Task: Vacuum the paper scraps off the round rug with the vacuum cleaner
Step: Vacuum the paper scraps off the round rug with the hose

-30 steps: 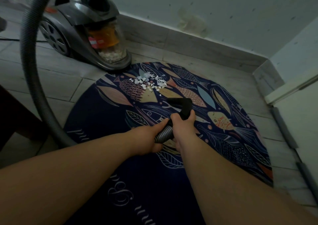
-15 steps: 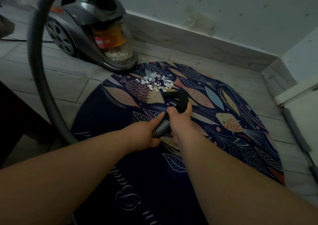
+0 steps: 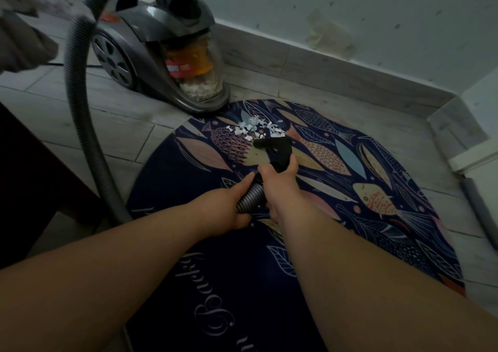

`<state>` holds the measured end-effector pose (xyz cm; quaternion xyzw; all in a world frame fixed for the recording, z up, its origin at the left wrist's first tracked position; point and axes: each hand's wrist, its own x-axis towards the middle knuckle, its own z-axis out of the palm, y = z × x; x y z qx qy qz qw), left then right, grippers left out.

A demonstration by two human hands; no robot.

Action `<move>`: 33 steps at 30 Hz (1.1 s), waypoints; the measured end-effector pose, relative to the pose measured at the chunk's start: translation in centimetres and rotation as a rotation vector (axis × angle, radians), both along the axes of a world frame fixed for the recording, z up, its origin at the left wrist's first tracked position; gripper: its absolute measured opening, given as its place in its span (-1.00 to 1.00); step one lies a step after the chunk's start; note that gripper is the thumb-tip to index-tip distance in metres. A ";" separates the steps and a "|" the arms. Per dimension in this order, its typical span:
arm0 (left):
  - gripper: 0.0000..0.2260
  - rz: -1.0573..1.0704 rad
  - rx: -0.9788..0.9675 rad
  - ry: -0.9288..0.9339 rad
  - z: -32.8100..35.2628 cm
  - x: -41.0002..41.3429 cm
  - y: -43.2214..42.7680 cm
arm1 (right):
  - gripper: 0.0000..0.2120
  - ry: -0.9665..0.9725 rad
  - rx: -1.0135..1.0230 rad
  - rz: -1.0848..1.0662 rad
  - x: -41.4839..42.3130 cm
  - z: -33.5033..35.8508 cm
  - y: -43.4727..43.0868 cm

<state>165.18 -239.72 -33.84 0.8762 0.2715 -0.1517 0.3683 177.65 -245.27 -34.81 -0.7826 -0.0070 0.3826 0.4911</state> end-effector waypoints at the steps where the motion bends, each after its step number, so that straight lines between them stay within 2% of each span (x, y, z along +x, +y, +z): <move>1: -0.18 0.004 0.004 -0.002 0.0 -0.1 0.1 | -0.19 0.002 -0.001 0.000 -0.1 0.0 0.2; 19: -0.17 0.012 0.022 -0.002 -0.2 -0.5 0.4 | -0.21 -0.015 0.010 0.014 -0.6 -0.4 0.7; 33: -0.18 -0.084 -0.008 -0.054 0.2 3.3 -2.5 | -0.22 -0.040 -0.008 -0.104 2.6 0.8 -3.3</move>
